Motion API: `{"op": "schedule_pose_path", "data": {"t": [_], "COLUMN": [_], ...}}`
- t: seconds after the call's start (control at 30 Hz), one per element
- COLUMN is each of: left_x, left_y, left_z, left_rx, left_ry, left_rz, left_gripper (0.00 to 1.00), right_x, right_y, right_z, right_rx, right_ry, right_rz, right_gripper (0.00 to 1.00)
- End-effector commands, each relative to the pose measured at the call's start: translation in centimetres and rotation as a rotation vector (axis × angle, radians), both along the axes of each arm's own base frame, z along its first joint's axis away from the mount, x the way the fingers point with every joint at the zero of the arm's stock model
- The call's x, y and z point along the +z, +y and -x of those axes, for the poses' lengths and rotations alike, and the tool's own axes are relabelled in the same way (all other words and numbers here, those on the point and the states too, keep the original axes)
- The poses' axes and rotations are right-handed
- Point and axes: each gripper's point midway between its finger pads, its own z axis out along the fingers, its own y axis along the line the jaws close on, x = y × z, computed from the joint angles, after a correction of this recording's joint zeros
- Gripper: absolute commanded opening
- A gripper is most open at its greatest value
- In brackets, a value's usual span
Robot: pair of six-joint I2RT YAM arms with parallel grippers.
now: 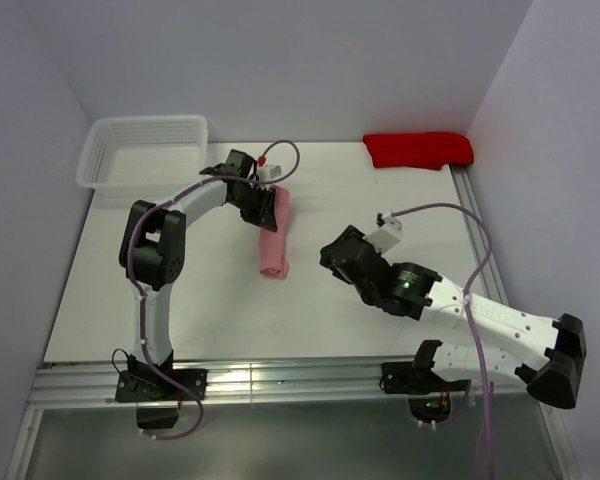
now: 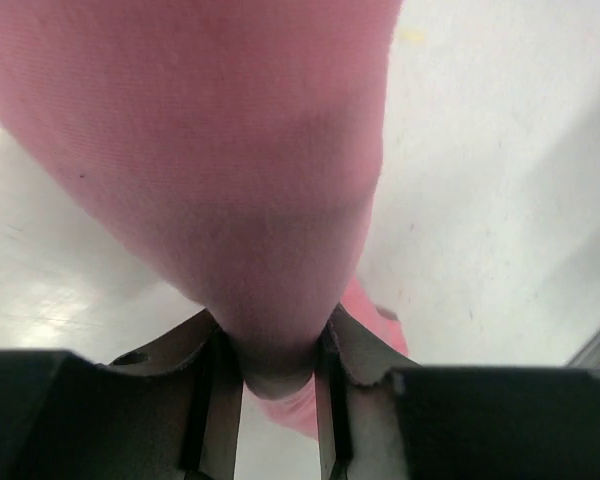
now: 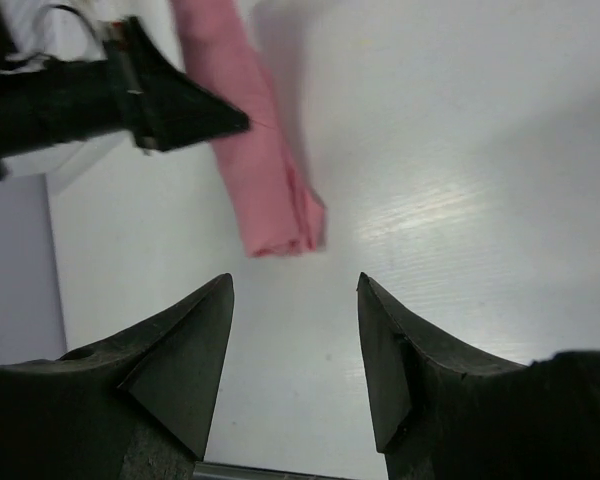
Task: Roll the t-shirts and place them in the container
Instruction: Place the rolled tshirt into the container
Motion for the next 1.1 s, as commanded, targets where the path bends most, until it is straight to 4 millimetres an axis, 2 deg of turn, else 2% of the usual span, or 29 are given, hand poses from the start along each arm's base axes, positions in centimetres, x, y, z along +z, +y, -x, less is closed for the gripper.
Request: {"op": "schedule_pose_path", "data": {"t": [0.0, 0.03, 0.07, 0.13, 0.17, 0.2, 0.23, 0.27, 0.3, 0.33, 0.37, 0.4, 0.43, 0.47, 0.5, 0.53, 0.57, 0.6, 0.63, 0.67, 0.7, 0.73, 0.77, 0.8, 0.83, 0.9, 0.93, 1.03, 1.07], "left_x": [8.8, 10.0, 12.2, 14.7, 17.2, 18.7, 20.1, 22.4, 23.9, 25.1, 26.9, 27.9, 28.9, 30.5, 31.3, 32.0, 33.3, 33.9, 34.0, 35.5, 35.7, 33.9, 35.0, 34.4, 32.4, 30.8, 28.3, 24.0, 21.7], "left_y": [-0.8, -0.9, -1.3, -1.1, -1.3, -1.1, -0.1, 0.1, 0.6, 2.4, 3.0, 3.9, 6.2, 7.1, 8.2, 10.6, 11.6, 12.2, 16.4, 17.7, 19.5, 22.3, 23.4, 25.8, 27.2, 29.4, 31.2, 33.1, 33.5], "left_z": [-5.8, -6.3, -7.2, -8.5, -9.3, -10.0, -11.1, -11.8, -12.6, -13.8, -14.7, -15.4, -17.1, -17.7, -18.2, -19.8, -20.2, -20.3, -21.7, -22.2, -22.9, -24.3, -24.7, -25.4, -26.6, -27.6, -28.4, -29.5, -29.8], "left_rx": [-0.006, -0.006, -0.005, 0.015, 0.027, 0.042, 0.072, 0.092, 0.112, 0.153, 0.185, 0.209, 0.249, 0.281, 0.287, 0.319, 0.35, 0.343, 0.407, 0.437, 0.472, 0.523, 0.55, 0.596, 0.647, 0.728, 0.786, 0.909, 0.974], "left_ry": [-0.316, -0.34, -0.387, -0.442, -0.489, -0.524, -0.555, -0.586, -0.615, -0.638, -0.655, -0.673, -0.71, -0.724, -0.738, -0.782, -0.782, -0.778, -0.805, -0.838, -0.851, -0.838, -0.853, -0.855, -0.83, -0.792, -0.756, -0.657, -0.6], "left_rz": [0.037, 0.049, 0.075, 0.107, 0.145, 0.169, 0.183, 0.226, 0.253, 0.269, 0.311, 0.336, 0.362, 0.411, 0.441, 0.46, 0.521, 0.572, 0.592, 0.661, 0.679, 0.687, 0.735, 0.74, 0.755, 0.819, 0.821, 0.868, 0.876], "left_gripper": [0.0, 0.0, 0.0, 0.0, 0.0, 0.0, 0.0, 0.0, 0.0, 0.0, 0.0, 0.0, 0.0, 0.0, 0.0, 0.0, 0.0, 0.0, 0.0, 0.0, 0.0, 0.0, 0.0, 0.0, 0.0, 0.0, 0.0, 0.0, 0.0], "right_x": [-2.2, -2.8, -2.8, -3.1, -3.2, -3.4, -3.6, -3.8, -3.9, -4.1, -4.2, -4.3, -4.4, -4.7, -4.8, -4.9, -5.2, -5.3, -5.5, -5.6, -5.7, -5.8, -5.9, -6.0, -6.1, -6.5, -6.7, -7.2, -7.6], "right_y": [-3.9, -4.4, -4.5, -4.9, -4.9, -5.0, -5.1, -5.1, -5.1, -5.1, -5.1, -5.0, -5.0, -5.0, -5.0, -4.9, -5.0, -5.0, -5.0, -4.9, -4.9, -4.9, -4.7, -4.7, -4.7, -4.4, -4.3, -3.8, -3.6], "right_z": [0.4, 0.5, 0.6, 0.8, 0.9, 1.0, 1.0, 1.0, 1.1, 1.1, 1.2, 1.1, 1.1, 1.1, 1.1, 1.1, 1.1, 1.1, 1.1, 1.0, 1.0, 1.0, 0.9, 0.8, 0.8, 0.6, 0.5, 0.2, 0.1], "right_rx": [-0.118, -0.128, -0.131, -0.14, -0.138, -0.138, -0.141, -0.14, -0.137, -0.136, -0.134, -0.133, -0.128, -0.128, -0.129, -0.126, -0.127, -0.128, -0.124, -0.121, -0.121, -0.119, -0.117, -0.113, -0.112, -0.104, -0.101, -0.09, -0.087], "right_ry": [0.008, 0.016, 0.015, 0.022, 0.024, 0.032, 0.037, 0.042, 0.047, 0.051, 0.053, 0.055, 0.057, 0.064, 0.068, 0.071, 0.079, 0.081, 0.083, 0.085, 0.09, 0.092, 0.094, 0.097, 0.101, 0.113, 0.118, 0.137, 0.145], "right_rz": [0.041, 0.044, 0.035, 0.032, 0.036, 0.042, 0.046, 0.054, 0.059, 0.064, 0.065, 0.069, 0.08, 0.086, 0.094, 0.098, 0.111, 0.115, 0.12, 0.123, 0.126, 0.133, 0.136, 0.141, 0.144, 0.159, 0.163, 0.182, 0.194], "right_gripper": [0.6, 0.6, 0.6, 0.6, 0.6, 0.6, 0.6, 0.6, 0.6, 0.6, 0.6, 0.6, 0.6, 0.6, 0.6, 0.6, 0.6, 0.6, 0.6, 0.6, 0.59, 0.59, 0.59, 0.59, 0.59, 0.59, 0.59, 0.59, 0.59]}}
